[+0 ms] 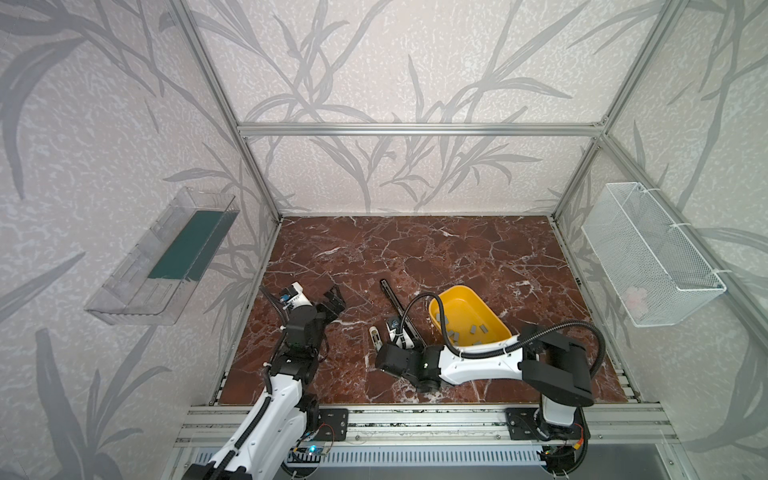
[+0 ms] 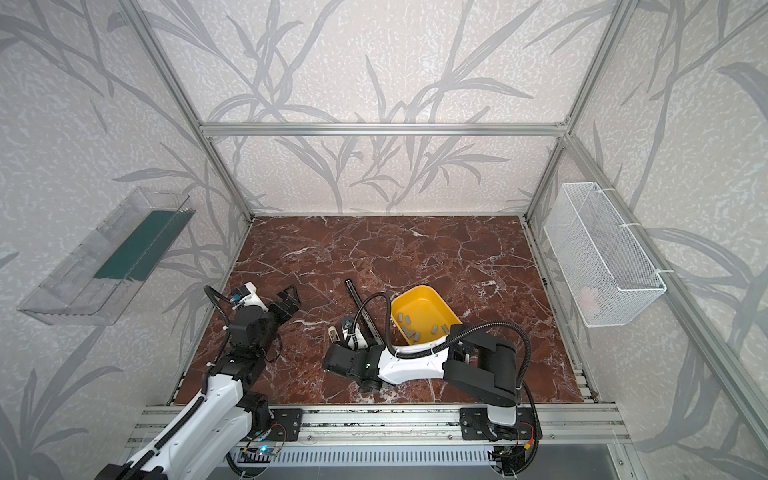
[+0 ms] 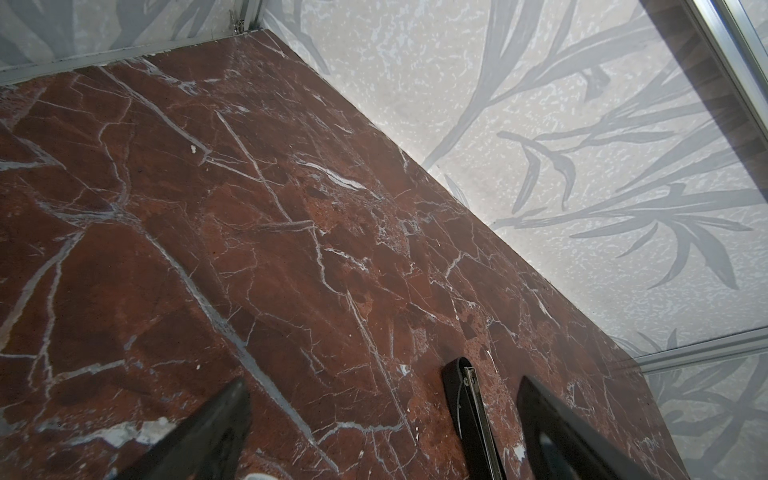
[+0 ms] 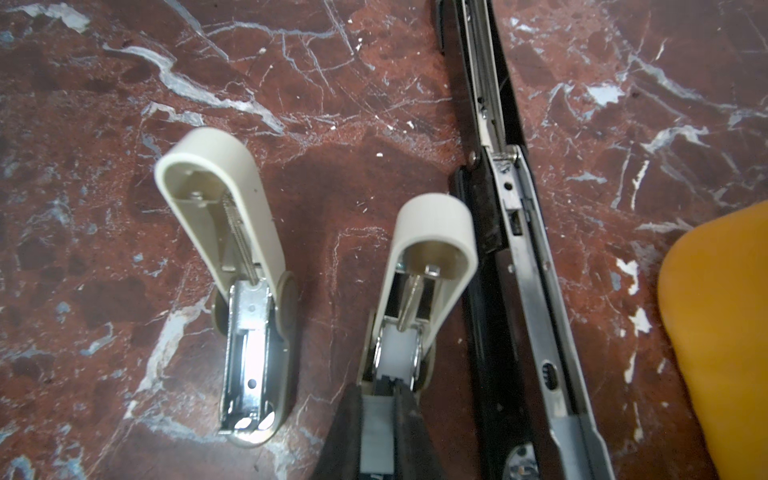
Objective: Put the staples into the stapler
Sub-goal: 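Lower the staple strip into the open beige stapler's channel with the right gripper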
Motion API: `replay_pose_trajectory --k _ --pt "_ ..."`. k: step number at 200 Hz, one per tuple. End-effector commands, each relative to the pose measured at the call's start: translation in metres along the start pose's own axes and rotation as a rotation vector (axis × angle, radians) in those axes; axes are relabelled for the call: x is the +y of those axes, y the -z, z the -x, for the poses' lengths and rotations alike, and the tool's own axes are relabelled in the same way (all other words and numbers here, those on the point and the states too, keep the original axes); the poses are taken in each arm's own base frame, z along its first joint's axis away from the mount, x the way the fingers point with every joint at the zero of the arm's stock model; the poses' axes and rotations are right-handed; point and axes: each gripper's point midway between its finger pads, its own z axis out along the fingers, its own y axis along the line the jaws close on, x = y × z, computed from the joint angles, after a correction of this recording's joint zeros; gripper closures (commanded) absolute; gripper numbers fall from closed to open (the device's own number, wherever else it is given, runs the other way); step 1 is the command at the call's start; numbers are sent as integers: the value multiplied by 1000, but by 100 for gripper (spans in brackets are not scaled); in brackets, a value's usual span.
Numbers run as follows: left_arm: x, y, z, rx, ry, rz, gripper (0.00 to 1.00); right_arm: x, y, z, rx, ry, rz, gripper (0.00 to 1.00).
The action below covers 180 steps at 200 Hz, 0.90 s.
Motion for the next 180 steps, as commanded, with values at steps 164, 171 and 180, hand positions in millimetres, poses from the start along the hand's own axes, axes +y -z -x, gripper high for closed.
replay_pose_trajectory --k 164,171,180 --pt "-13 2 18 -49 10 -32 1 11 14 19 -42 73 41 94" --pt "-12 2 18 -50 10 -30 1 11 15 19 -43 78 41 94" --pt "-12 3 18 -51 10 -32 1 8 16 19 -45 78 37 94"
